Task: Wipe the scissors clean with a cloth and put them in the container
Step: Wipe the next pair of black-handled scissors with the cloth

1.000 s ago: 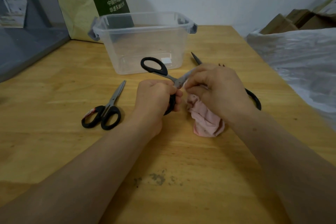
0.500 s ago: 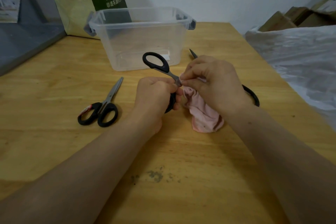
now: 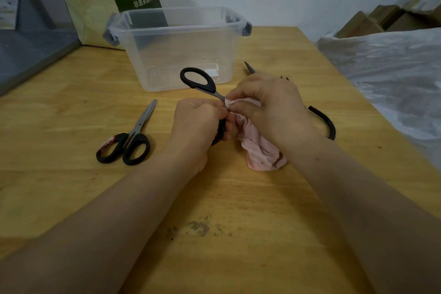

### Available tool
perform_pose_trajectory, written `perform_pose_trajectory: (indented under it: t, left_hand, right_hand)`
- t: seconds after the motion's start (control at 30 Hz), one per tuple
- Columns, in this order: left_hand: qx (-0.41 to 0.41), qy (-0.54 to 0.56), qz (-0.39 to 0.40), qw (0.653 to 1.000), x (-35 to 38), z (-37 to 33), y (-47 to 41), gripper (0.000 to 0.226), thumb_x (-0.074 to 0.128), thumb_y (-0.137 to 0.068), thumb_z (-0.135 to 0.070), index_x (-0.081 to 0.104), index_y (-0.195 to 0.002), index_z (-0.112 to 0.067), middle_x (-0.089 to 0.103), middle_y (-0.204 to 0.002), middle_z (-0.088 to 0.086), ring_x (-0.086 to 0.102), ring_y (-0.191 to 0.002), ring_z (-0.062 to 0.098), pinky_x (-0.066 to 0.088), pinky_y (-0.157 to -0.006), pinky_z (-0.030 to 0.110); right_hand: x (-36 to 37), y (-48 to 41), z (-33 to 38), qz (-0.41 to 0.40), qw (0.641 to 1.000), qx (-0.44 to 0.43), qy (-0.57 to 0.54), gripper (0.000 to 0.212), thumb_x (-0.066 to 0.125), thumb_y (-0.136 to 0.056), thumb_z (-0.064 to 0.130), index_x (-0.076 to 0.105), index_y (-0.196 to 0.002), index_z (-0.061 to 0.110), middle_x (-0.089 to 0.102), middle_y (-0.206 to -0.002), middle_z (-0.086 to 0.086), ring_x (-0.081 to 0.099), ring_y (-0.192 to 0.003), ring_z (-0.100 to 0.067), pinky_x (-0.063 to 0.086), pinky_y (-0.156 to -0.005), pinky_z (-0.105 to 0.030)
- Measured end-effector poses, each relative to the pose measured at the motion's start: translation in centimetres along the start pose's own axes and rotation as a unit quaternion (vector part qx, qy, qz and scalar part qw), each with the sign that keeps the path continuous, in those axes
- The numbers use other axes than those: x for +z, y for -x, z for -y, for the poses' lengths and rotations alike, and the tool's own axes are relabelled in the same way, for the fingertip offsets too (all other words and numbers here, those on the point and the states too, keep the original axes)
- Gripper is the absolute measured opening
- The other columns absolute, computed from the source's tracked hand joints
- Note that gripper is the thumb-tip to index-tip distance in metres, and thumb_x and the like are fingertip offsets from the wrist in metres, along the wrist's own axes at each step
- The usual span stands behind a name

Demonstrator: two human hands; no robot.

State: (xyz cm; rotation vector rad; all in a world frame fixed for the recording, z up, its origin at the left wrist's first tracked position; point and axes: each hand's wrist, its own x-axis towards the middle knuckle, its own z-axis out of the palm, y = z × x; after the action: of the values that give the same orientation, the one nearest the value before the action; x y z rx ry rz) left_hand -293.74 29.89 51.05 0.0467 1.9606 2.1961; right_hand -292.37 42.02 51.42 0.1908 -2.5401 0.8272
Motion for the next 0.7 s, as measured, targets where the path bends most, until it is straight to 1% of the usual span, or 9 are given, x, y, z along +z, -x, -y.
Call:
perform_pose_trajectory:
  t: [0.1,0.23,0.3,0.37,0.4,0.43,0.53,0.6,0.7]
  left_hand:
    - [-0.003,0.01,-0.011,1.0,0.0,-0.1,0.0,0.023,0.051,-0.084,0.012,0.059,-0.066,0.0,0.054,-0.047,0.007,0.048,-0.038,0.014,0.04,-0.04,0.021]
    - [-0.025,0.037,-0.024,0.999,-0.1,-0.3,-0.1,0.013,0.052,-0.085,0.012,0.058,-0.091,0.001,0.056,-0.057,0.012,0.051,-0.039,0.014,0.042,-0.041,0.021]
    - [-0.027,0.032,-0.026,0.999,-0.2,-0.3,-0.1,0.013,0.052,-0.086,0.01,0.057,-0.093,0.001,0.058,-0.058,0.011,0.053,-0.042,0.014,0.044,-0.042,0.021]
    - [-0.022,0.022,-0.021,0.999,-0.2,-0.3,-0.1,0.012,0.052,-0.086,0.01,0.058,-0.091,0.001,0.059,-0.058,0.01,0.053,-0.043,0.014,0.045,-0.043,0.021]
    - [-0.014,0.015,-0.013,1.0,-0.2,-0.4,-0.1,0.011,0.051,-0.086,0.01,0.059,-0.089,0.003,0.058,-0.058,0.011,0.052,-0.042,0.014,0.044,-0.042,0.021]
    - [-0.004,0.006,-0.003,1.0,-0.1,-0.3,0.0,0.012,0.05,-0.085,0.01,0.061,-0.084,0.004,0.056,-0.057,0.011,0.051,-0.042,0.014,0.043,-0.042,0.021]
    - [0.018,-0.013,0.012,1.0,-0.1,-0.1,0.1,0.021,0.048,-0.084,0.011,0.061,-0.069,0.006,0.053,-0.055,0.013,0.048,-0.041,0.015,0.04,-0.042,0.021]
    - [0.009,-0.006,0.001,1.0,-0.2,-0.1,0.1,0.019,0.049,-0.084,0.012,0.061,-0.07,0.007,0.053,-0.052,0.011,0.049,-0.039,0.015,0.04,-0.041,0.02]
    - [-0.027,0.01,-0.021,0.999,-0.1,-0.2,-0.1,0.011,0.052,-0.085,0.01,0.061,-0.084,0.003,0.057,-0.05,0.008,0.051,-0.039,0.014,0.042,-0.041,0.02]
  right_hand:
    - [-0.1,-0.1,-0.1,0.016,1.0,-0.015,0.006,0.012,0.069,-0.083,0.012,0.076,-0.093,0.013,0.062,-0.101,0.003,0.059,-0.099,-0.018,0.045,-0.092,-0.039]
    - [-0.3,0.2,-0.6,0.044,0.997,-0.024,0.058,0.014,0.068,-0.084,0.008,0.077,-0.09,0.016,0.05,-0.097,0.013,0.057,-0.1,-0.017,0.045,-0.09,-0.035]
    - [-0.6,0.2,-0.8,-0.007,1.0,0.002,0.027,0.012,0.07,-0.083,0.012,0.077,-0.091,0.017,0.054,-0.094,0.013,0.058,-0.098,-0.014,0.046,-0.088,-0.033]
    - [-0.8,0.3,-0.5,-0.094,0.994,0.014,-0.06,0.011,0.074,-0.079,0.016,0.076,-0.089,0.019,0.063,-0.088,0.011,0.061,-0.09,-0.01,0.05,-0.085,-0.034]
    - [-0.6,0.3,-0.3,-0.109,0.99,0.009,-0.088,0.011,0.075,-0.078,0.016,0.076,-0.089,0.019,0.065,-0.086,0.01,0.062,-0.088,-0.009,0.051,-0.084,-0.034]
    - [-0.3,0.3,0.0,-0.105,0.99,-0.003,-0.094,0.011,0.075,-0.078,0.015,0.076,-0.089,0.018,0.067,-0.086,0.008,0.063,-0.087,-0.009,0.051,-0.085,-0.035]
    - [0.5,0.3,0.0,-0.05,0.997,-0.052,-0.025,0.009,0.072,-0.08,0.012,0.077,-0.088,0.013,0.069,-0.094,0.001,0.064,-0.089,-0.016,0.051,-0.085,-0.04]
    - [0.4,0.1,-0.4,-0.025,0.998,-0.06,0.002,0.008,0.071,-0.081,0.011,0.077,-0.087,0.013,0.067,-0.095,0.002,0.064,-0.09,-0.018,0.05,-0.086,-0.04]
    - [-0.2,0.0,-0.9,0.016,0.999,-0.025,0.037,0.011,0.07,-0.083,0.012,0.076,-0.091,0.016,0.064,-0.096,0.009,0.062,-0.094,-0.014,0.047,-0.09,-0.033]
